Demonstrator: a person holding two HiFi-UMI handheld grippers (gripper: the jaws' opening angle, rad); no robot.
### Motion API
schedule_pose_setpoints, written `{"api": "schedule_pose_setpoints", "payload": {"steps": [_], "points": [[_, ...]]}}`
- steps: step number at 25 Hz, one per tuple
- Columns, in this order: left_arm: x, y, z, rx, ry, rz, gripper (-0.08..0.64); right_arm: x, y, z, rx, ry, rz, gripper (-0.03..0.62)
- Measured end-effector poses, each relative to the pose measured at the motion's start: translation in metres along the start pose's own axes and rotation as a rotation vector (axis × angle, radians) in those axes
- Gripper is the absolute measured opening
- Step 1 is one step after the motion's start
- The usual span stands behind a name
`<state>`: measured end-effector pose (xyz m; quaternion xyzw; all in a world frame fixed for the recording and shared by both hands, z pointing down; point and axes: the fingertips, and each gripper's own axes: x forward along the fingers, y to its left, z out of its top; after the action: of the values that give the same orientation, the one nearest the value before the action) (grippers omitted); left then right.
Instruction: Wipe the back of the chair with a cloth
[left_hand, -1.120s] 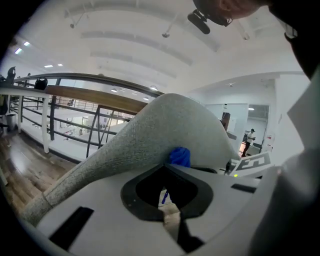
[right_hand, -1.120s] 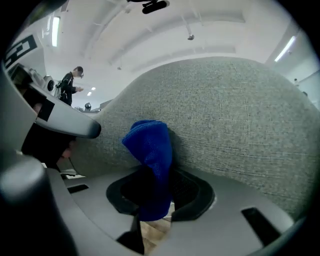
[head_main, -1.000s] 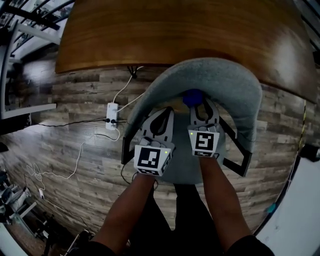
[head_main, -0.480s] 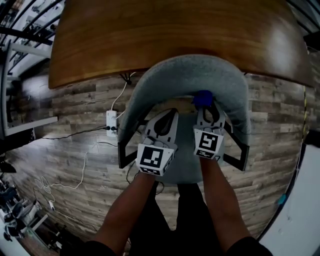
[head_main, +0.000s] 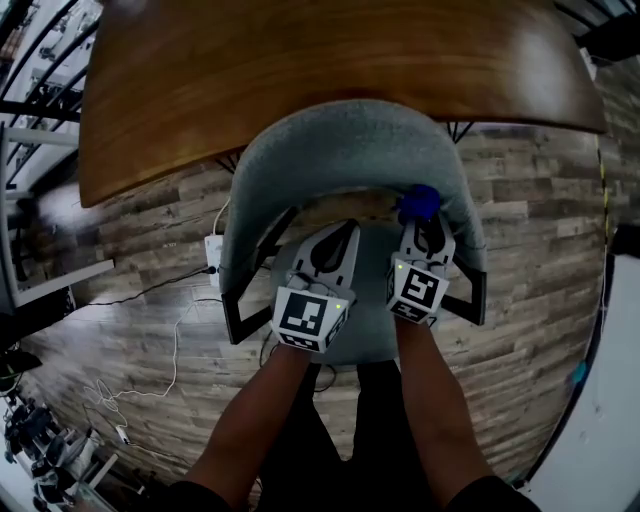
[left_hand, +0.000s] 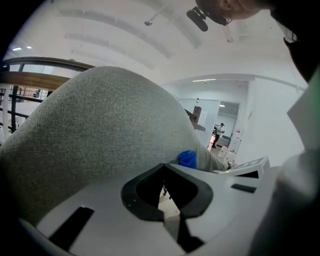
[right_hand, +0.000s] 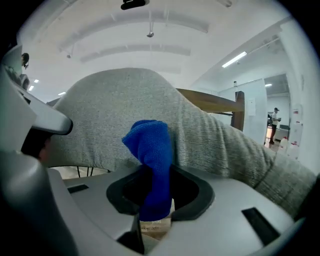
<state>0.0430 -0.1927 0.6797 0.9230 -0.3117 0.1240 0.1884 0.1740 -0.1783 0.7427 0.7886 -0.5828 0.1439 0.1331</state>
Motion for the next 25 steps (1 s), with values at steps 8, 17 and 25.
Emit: {"api": "schedule_pose_setpoints", "payload": {"steps": [8, 17, 25], "points": [[0.002, -0.016, 0.002, 0.030, 0.017, -0.055, 0.008, -0.031, -0.039, -0.013, 0.072, 0.021, -0.155, 0.101], [-0.007, -0.028, 0.001, 0.042, 0.031, -0.082, 0.008, -0.061, -0.055, -0.023, 0.105, 0.067, -0.229, 0.101], [-0.046, -0.044, 0.031, -0.004, -0.013, -0.057, 0.008, -0.112, 0.011, 0.020, -0.021, 0.016, 0.065, 0.101]]}}
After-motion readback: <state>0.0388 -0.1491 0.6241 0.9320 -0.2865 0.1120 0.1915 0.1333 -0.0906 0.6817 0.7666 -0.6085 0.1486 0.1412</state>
